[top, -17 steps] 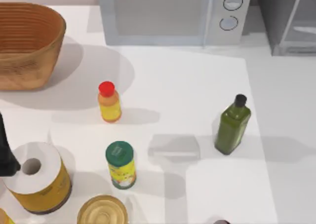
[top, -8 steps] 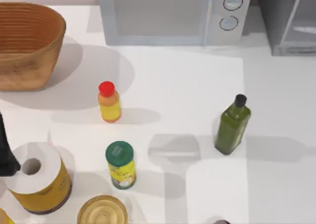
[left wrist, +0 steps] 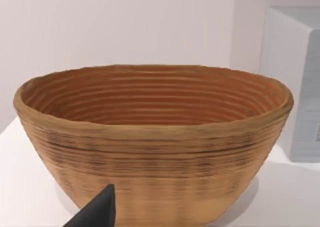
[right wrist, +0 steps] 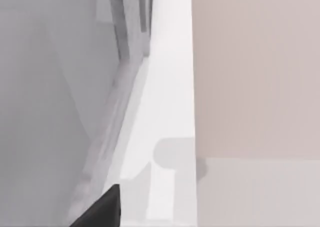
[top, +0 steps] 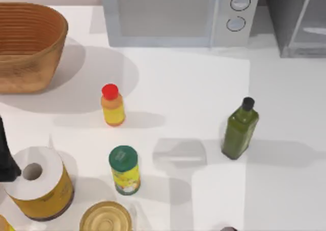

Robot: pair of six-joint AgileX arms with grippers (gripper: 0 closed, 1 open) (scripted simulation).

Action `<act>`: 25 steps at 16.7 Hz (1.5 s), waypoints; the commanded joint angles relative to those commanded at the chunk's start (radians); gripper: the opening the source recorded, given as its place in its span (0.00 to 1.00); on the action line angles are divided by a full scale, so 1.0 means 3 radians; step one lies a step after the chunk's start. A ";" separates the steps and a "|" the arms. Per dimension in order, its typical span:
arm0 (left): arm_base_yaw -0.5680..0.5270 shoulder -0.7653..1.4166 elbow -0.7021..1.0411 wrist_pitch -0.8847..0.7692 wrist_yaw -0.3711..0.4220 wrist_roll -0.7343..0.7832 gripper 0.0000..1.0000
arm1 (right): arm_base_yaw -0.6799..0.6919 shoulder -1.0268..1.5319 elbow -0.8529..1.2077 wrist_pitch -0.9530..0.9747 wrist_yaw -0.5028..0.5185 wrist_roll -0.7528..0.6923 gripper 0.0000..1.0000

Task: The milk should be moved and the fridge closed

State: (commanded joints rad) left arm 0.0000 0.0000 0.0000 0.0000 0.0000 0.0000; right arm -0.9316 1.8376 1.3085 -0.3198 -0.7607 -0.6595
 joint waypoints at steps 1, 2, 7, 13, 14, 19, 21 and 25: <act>0.0000 0.0000 0.0000 0.0000 0.0000 0.0000 1.00 | -0.0087 0.0033 -0.0092 0.0070 0.0004 -0.0017 1.00; 0.0000 0.0000 0.0000 0.0000 0.0000 0.0000 1.00 | -0.0082 0.0033 -0.0096 0.0071 0.0011 -0.0010 1.00; 0.0000 0.0000 0.0000 0.0000 0.0000 0.0000 1.00 | 0.0414 -0.0017 -0.0337 0.0256 0.0505 0.0437 1.00; 0.0000 0.0000 0.0000 0.0000 0.0000 0.0000 1.00 | 0.1991 -0.0363 -0.0792 0.0842 0.1575 0.1412 1.00; 0.0000 0.0000 0.0000 0.0000 0.0000 0.0000 1.00 | 0.2233 -0.0435 -0.0870 0.0945 0.1748 0.1573 1.00; 0.0000 0.0000 0.0000 0.0000 0.0000 0.0000 1.00 | 0.2937 -0.0707 -0.1165 0.1308 0.2341 0.2130 1.00; 0.0000 0.0000 0.0000 0.0000 0.0000 0.0000 1.00 | 0.2977 -0.0725 -0.1187 0.1332 0.2378 0.2166 1.00; 0.0000 0.0000 0.0000 0.0000 0.0000 0.0000 1.00 | 0.2924 -0.0698 -0.1192 0.1318 0.2393 0.2152 1.00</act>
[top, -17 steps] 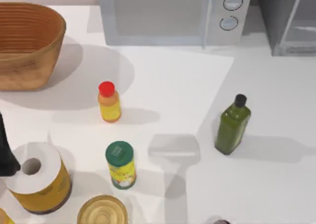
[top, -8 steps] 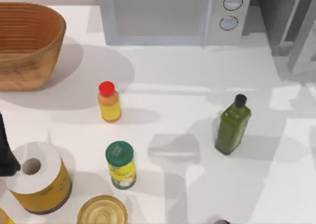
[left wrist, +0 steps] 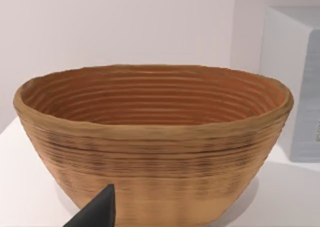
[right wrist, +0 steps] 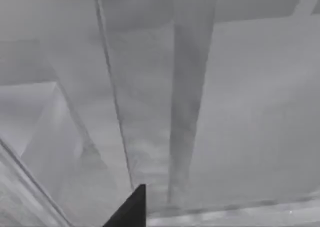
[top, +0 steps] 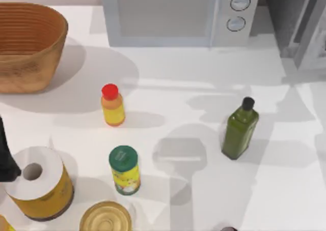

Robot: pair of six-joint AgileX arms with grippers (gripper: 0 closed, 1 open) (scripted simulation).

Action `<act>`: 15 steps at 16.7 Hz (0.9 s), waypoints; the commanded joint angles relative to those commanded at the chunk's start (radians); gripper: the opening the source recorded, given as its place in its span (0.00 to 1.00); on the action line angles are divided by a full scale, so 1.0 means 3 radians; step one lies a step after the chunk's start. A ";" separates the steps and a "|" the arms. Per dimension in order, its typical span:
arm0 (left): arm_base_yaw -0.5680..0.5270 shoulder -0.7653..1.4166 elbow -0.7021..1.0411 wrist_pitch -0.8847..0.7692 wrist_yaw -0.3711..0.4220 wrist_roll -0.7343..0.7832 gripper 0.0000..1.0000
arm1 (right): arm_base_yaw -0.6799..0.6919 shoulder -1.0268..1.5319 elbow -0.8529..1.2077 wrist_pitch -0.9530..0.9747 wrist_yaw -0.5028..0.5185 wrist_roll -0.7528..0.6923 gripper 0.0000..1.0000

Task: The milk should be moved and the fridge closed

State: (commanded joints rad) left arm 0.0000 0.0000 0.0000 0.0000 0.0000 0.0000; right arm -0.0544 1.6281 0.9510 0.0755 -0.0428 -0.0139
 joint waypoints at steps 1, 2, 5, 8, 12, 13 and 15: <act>0.0000 0.0000 0.0000 0.0000 0.0000 0.0000 1.00 | 0.0000 0.0043 0.0039 -0.0013 0.0001 0.0002 1.00; 0.0000 0.0000 0.0000 0.0000 0.0000 0.0000 1.00 | 0.0001 0.0117 0.0109 -0.0032 0.0002 0.0004 1.00; 0.0000 0.0000 0.0000 0.0000 0.0000 0.0000 1.00 | 0.0005 0.0412 0.0467 -0.0105 0.0010 0.0007 1.00; 0.0000 0.0000 0.0000 0.0000 0.0000 0.0000 1.00 | 0.0010 0.0727 0.0926 -0.0174 0.0017 0.0009 1.00; 0.0000 0.0000 0.0000 0.0000 0.0000 0.0000 1.00 | 0.0016 0.1093 0.1408 -0.0275 0.0028 0.0016 1.00; 0.0000 0.0000 0.0000 0.0000 0.0000 0.0000 1.00 | 0.0017 0.1152 0.1465 -0.0295 0.0031 0.0016 1.00; 0.0000 0.0000 0.0000 0.0000 0.0000 0.0000 1.00 | 0.0018 0.1179 0.1488 -0.0305 0.0032 0.0017 1.00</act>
